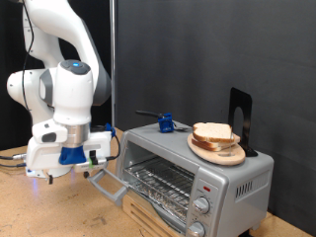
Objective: Make a piece of toast with the oven
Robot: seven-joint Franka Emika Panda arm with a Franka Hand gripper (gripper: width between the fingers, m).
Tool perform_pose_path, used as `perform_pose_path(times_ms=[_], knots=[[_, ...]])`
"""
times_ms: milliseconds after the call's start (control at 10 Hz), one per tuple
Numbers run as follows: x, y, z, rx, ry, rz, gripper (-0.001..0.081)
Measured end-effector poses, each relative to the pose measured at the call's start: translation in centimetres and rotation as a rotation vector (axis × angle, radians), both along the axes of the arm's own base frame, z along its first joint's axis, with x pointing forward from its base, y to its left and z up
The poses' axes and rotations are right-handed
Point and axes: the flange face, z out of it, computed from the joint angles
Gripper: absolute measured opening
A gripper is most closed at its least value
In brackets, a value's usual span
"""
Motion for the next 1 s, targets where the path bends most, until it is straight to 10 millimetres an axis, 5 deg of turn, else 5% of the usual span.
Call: perform_pose_path(times_ms=[1000], knots=[[2.0,-2.1,-2.4,-0.003,-0.021,0.006,0.0807]])
